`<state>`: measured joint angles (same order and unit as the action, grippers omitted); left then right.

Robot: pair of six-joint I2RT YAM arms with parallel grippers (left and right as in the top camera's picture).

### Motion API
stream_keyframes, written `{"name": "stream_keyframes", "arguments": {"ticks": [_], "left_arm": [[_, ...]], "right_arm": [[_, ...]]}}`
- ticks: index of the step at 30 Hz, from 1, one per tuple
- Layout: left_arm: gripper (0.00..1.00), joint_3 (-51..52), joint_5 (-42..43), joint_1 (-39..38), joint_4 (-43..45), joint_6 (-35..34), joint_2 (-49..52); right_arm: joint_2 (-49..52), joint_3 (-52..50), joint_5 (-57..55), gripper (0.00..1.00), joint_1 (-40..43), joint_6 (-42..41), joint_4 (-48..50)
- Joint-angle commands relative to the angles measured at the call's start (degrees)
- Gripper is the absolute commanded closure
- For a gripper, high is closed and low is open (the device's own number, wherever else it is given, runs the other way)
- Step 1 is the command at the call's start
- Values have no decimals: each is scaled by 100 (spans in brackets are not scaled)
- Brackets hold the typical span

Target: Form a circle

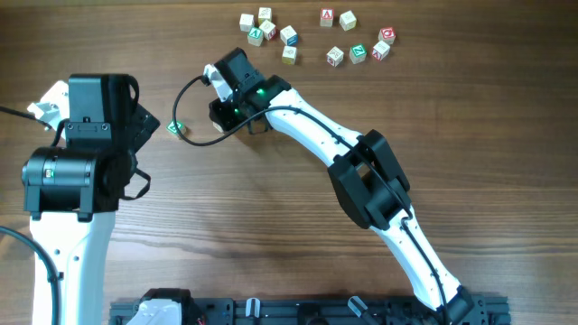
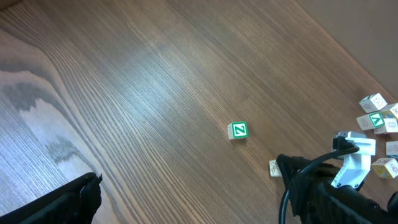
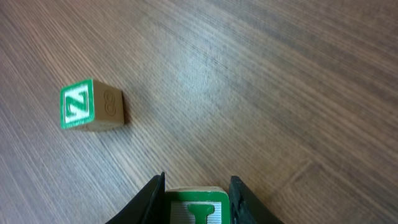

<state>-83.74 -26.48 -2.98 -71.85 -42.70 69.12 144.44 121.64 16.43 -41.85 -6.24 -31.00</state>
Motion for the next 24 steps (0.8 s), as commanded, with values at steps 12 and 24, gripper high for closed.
{"name": "stream_keyframes", "arguments": {"ticks": [12, 24], "left_arm": [[0, -48, 9, 26, 2, 28, 7], [0, -48, 9, 26, 2, 28, 7]], "right_arm": [[-264, 50, -813, 12, 192, -446, -245], [-960, 50, -1956, 0, 1738, -472, 223]]}}
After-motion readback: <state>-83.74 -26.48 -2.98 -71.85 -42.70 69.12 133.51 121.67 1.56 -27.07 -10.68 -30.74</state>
